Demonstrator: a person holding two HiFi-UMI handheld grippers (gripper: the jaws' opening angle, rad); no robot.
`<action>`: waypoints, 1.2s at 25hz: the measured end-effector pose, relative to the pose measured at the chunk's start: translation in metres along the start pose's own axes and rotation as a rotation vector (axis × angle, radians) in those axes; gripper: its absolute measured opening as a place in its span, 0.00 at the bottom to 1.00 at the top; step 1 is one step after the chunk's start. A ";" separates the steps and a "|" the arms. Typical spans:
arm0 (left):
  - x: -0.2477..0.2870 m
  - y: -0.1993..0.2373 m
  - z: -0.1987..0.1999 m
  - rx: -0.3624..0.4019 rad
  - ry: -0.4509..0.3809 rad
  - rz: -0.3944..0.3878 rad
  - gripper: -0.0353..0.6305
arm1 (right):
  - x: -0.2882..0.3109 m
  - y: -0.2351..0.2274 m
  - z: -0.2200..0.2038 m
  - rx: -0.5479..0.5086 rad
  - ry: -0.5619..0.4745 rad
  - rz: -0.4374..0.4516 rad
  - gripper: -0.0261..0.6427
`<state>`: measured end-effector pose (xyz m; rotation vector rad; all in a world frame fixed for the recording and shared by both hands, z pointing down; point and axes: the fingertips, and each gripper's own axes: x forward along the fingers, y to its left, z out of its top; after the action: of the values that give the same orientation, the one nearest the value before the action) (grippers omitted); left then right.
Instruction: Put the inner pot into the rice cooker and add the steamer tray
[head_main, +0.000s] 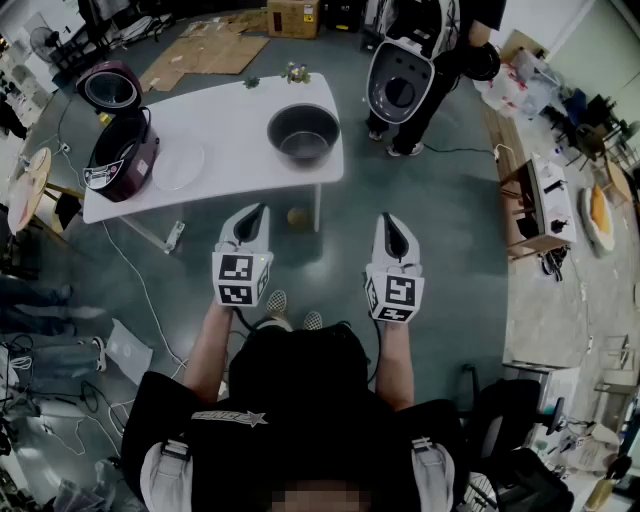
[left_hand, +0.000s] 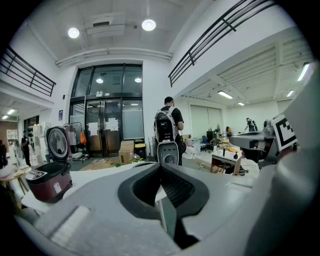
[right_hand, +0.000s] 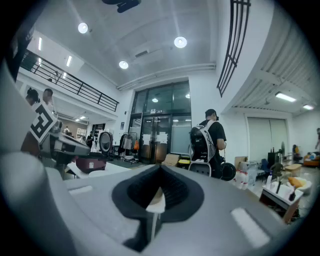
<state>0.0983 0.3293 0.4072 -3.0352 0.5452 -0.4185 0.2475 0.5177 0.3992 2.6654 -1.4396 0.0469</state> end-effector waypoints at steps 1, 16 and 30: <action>0.000 0.000 0.000 0.002 -0.001 0.000 0.07 | 0.000 0.000 -0.002 0.008 0.000 -0.001 0.04; 0.021 0.006 0.002 -0.001 0.002 0.002 0.07 | 0.029 0.006 -0.014 0.044 0.037 0.034 0.04; 0.119 0.062 -0.010 -0.007 0.064 -0.079 0.07 | 0.132 0.016 -0.034 0.076 0.098 -0.010 0.04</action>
<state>0.1825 0.2303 0.4429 -3.0667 0.4319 -0.5201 0.3074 0.4033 0.4448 2.6879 -1.4222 0.2331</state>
